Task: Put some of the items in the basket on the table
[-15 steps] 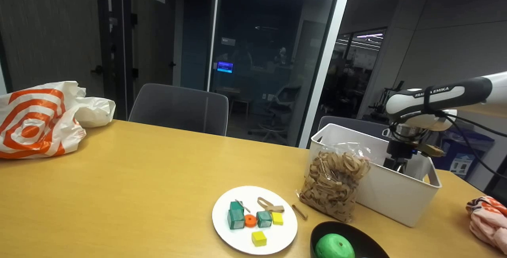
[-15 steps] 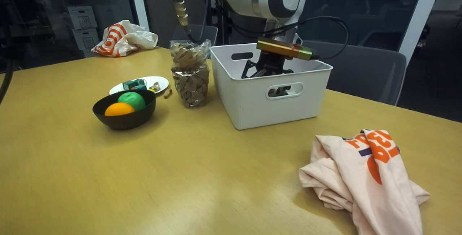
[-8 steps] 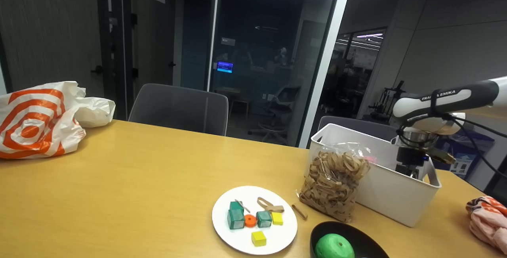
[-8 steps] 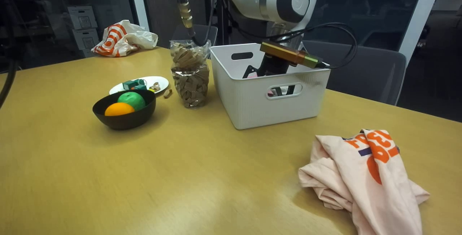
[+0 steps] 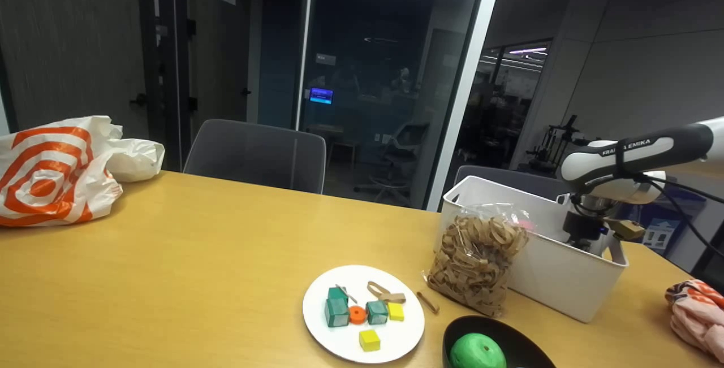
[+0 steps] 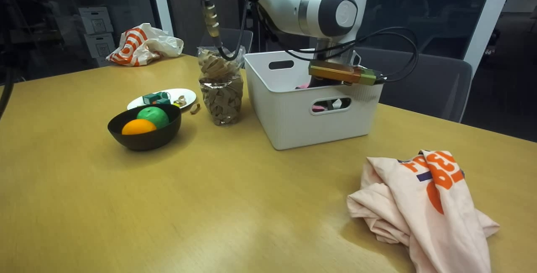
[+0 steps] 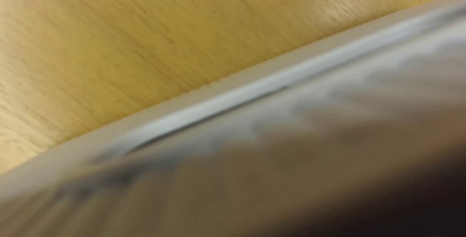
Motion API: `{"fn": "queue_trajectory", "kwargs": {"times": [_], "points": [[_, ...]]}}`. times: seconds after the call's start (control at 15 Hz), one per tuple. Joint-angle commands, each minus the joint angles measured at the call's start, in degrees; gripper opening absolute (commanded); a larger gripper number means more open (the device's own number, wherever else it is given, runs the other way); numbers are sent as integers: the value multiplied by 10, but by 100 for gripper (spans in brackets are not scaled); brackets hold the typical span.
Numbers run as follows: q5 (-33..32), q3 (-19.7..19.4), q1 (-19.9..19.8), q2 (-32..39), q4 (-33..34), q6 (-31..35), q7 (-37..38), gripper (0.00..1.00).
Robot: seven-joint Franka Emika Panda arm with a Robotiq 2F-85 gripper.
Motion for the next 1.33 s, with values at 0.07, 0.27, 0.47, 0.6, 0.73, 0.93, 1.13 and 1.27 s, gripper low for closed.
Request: {"fn": "queue_trajectory", "kwargs": {"times": [0.07,0.27,0.47,0.6,0.73,0.93,1.13,1.27], "points": [[-12,2,1,-33,-64,102,8,26],[-28,-2,4,-52,-90,172,11,6],[-18,6,-4,-76,-113,222,9,1],[-9,11,-10,-96,-127,249,5,5],[7,17,-19,-122,-136,265,-2,6],[29,23,-27,-153,-142,277,-10,6],[45,22,-28,-177,-145,279,-15,6],[65,25,-32,-192,-147,275,-26,6]]}}
